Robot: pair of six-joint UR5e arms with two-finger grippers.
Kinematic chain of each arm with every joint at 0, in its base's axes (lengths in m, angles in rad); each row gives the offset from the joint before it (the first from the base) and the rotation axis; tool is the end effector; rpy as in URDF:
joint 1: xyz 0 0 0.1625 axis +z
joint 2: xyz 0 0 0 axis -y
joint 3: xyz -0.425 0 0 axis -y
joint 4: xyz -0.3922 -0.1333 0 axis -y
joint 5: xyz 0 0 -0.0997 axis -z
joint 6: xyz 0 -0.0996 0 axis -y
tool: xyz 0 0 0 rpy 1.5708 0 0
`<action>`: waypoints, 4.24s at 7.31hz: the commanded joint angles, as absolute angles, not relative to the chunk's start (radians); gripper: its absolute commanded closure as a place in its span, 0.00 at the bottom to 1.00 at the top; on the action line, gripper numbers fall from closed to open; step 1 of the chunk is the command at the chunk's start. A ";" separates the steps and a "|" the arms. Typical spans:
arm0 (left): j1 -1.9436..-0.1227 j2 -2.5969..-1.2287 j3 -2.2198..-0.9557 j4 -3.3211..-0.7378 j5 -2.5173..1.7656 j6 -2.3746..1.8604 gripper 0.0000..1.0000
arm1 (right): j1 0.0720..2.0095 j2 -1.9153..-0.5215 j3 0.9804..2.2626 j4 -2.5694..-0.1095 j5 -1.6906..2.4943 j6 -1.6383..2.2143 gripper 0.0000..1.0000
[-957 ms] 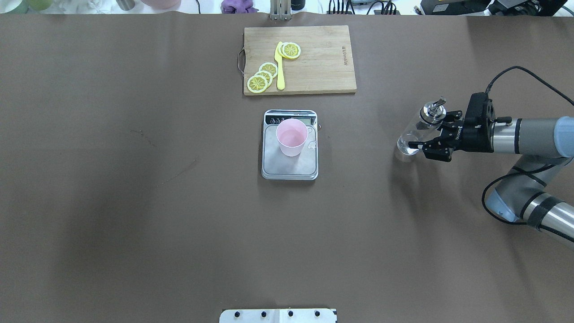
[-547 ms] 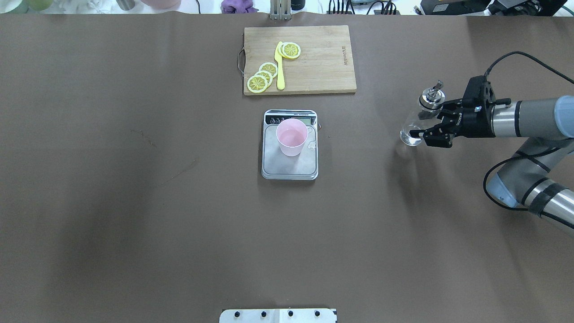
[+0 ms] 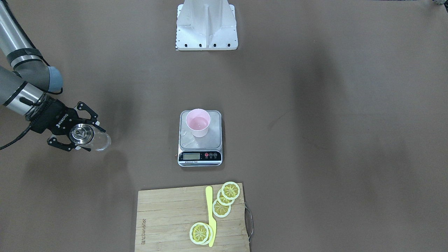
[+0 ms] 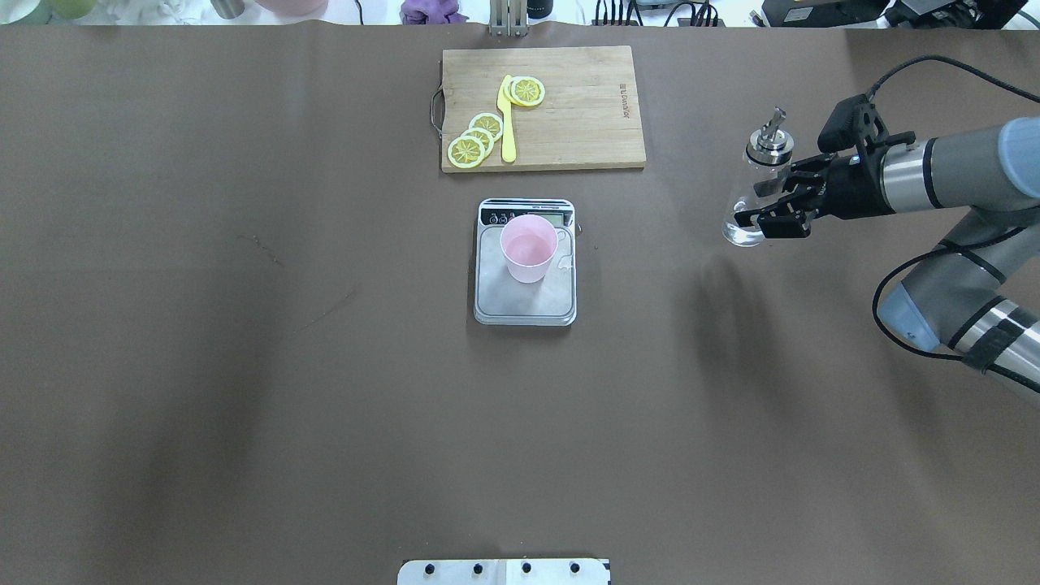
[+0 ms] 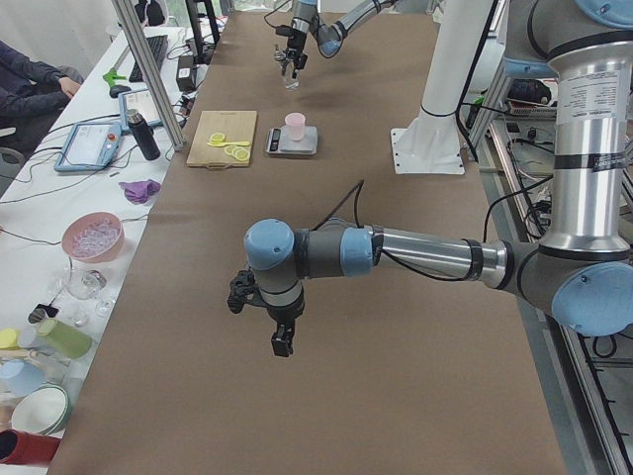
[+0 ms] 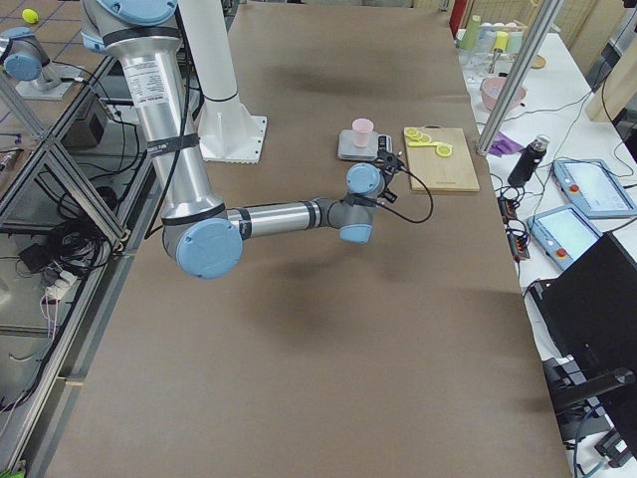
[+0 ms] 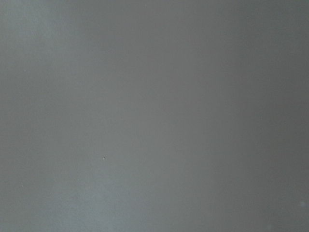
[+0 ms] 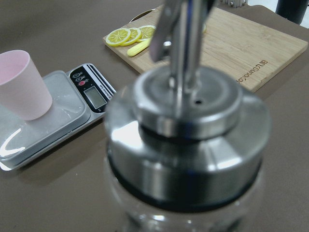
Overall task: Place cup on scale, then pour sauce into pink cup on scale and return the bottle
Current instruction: 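Lift the dispenser with the right gripper and carry it toward the scale, then bring the dispenser spout over the pink cup with the right gripper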
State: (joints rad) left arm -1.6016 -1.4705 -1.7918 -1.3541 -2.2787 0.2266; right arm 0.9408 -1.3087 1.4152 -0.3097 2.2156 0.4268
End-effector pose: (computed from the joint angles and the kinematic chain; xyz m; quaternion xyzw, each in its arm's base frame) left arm -0.0820 -0.4365 0.6230 -0.0002 0.3491 0.0750 0.9341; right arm -0.2931 -0.5266 0.4497 0.3936 -0.5142 -0.2737 0.7111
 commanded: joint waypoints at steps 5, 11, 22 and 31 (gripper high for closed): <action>-1.611 -1.390 -1.825 -1.355 -2.281 0.229 0.01 | 0.847 -1.284 1.652 -0.899 1.967 0.126 1.00; -1.611 -1.390 -1.799 -1.350 -2.283 0.229 0.01 | 0.655 -1.215 1.841 -1.342 1.634 0.044 1.00; -1.609 -1.390 -1.738 -1.351 -2.283 0.229 0.01 | 0.503 -0.959 1.878 -2.059 1.348 0.021 1.00; -1.609 -1.388 -1.709 -1.348 -2.283 0.229 0.01 | 0.468 -0.783 1.818 -2.413 1.298 0.028 1.00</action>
State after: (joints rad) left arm -1.6099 -1.3882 -1.7131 -1.3478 -2.2825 0.2292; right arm 0.4737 -0.8027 1.8462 -2.4019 1.3023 0.0264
